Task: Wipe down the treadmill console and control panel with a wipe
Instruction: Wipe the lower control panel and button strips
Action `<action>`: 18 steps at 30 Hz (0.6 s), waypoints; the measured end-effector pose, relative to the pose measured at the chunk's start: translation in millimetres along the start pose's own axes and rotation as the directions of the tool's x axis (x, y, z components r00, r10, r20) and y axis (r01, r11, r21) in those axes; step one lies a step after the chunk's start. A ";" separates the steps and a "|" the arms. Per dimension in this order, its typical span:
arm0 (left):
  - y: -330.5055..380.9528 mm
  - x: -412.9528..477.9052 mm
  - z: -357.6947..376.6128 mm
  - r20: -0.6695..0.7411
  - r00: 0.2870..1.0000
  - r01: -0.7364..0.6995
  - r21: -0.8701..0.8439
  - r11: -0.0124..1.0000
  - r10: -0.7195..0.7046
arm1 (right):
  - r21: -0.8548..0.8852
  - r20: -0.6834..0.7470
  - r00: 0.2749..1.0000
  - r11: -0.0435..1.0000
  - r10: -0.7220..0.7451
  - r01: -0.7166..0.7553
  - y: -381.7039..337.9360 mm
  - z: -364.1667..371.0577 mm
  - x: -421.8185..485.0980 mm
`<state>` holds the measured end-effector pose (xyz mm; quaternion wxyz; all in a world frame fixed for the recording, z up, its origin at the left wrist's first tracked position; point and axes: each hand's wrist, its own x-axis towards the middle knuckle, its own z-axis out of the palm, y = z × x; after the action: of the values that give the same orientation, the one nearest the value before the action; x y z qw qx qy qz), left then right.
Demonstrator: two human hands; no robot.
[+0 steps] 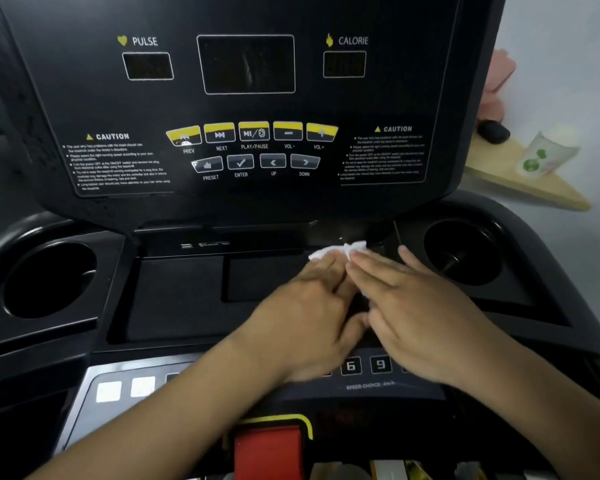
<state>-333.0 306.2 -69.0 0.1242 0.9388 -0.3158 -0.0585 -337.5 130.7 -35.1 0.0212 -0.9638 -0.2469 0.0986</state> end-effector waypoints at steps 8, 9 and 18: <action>12.7 -24.3 -7.1 0.027 0.998 -0.053 0.006 0.999 0.052 | -0.069 -0.048 0.998 0.997 0.034 -0.038 -5.8 11.7 -27.6; 8.6 -14.5 -7.4 0.026 0.999 -0.037 0.005 0.999 0.036 | -0.060 -0.046 0.998 0.997 0.051 -0.053 -1.2 8.9 -20.2; 0.8 -15.8 -5.9 0.009 1.000 -0.006 -0.003 1.000 0.006 | -0.091 0.015 0.994 0.991 0.105 -0.103 5.0 4.0 -22.2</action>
<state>-344.9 316.4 -62.6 0.1246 0.9374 -0.3192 -0.0627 -355.1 115.6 -35.6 -0.0297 -0.9743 -0.2005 0.0978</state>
